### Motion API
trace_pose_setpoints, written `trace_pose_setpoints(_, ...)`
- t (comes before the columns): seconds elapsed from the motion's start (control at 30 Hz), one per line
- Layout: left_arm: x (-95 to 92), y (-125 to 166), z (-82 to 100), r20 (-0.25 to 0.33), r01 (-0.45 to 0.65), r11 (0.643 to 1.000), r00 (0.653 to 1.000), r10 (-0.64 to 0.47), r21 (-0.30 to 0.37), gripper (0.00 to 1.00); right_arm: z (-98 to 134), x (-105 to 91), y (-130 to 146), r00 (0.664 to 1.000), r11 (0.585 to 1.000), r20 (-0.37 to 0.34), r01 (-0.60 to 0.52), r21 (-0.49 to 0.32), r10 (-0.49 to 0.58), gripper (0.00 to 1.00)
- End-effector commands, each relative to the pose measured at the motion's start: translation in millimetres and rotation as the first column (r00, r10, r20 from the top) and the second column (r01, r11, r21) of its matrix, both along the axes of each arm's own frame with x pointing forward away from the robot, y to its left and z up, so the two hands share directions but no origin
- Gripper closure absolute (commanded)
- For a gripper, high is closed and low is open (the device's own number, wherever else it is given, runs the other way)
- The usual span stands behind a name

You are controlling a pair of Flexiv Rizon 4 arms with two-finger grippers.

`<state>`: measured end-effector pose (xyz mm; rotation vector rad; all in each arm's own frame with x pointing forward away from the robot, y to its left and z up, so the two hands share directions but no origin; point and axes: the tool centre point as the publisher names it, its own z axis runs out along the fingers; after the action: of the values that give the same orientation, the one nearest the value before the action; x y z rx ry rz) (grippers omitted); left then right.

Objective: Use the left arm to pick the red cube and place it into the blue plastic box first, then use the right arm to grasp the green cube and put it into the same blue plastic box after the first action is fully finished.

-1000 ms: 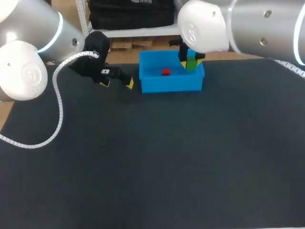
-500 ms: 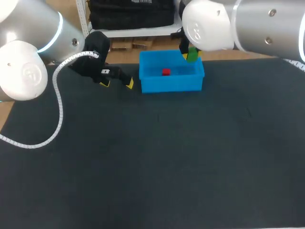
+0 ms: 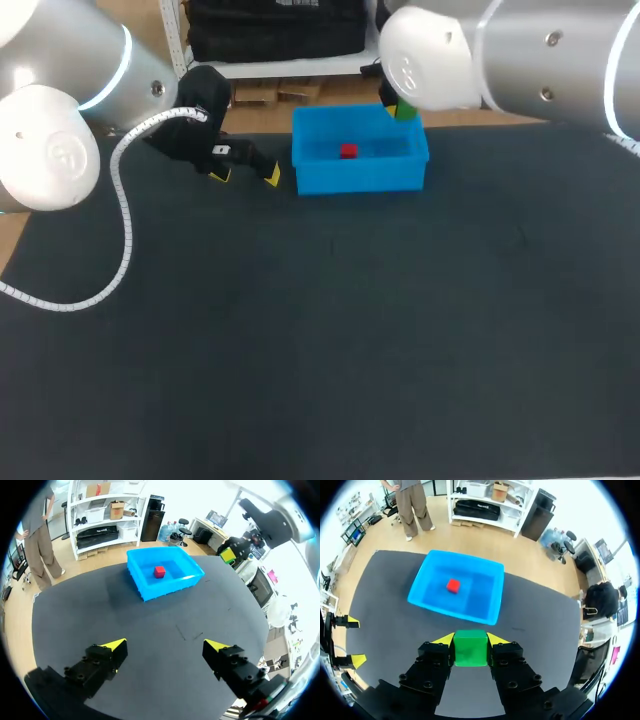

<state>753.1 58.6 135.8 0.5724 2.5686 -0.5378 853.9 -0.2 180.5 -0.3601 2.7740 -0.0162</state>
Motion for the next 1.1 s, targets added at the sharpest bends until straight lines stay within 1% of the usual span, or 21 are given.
trace_pose_setpoints(0.03,0.4,1.2,-0.7,0.002,0.004,1.0,1.0,-0.004,-0.005,0.0,-0.7,15.2,2.3,1.0,1.0,-0.011,-0.002,-0.003,0.002,1.0)
trace_pose_setpoints(0.57,0.4,1.2,-0.7,0.002,0.004,1.0,1.0,-0.004,-0.005,0.0,4.9,55.7,0.2,0.999,1.0,0.024,-0.025,-0.012,0.025,1.0)
trace_pose_setpoints(0.7,0.4,1.2,-0.7,0.002,0.004,1.0,1.0,-0.004,-0.005,0.0,5.3,63.2,0.0,0.999,1.0,0.028,-0.028,0.0,0.028,1.0)
trace_pose_setpoints(1.1,0.4,1.2,-0.7,0.002,0.004,1.0,1.0,-0.004,-0.005,0.0,-2.2,85.1,-1.4,0.998,0.999,0.046,-0.044,0.015,0.043,1.0)
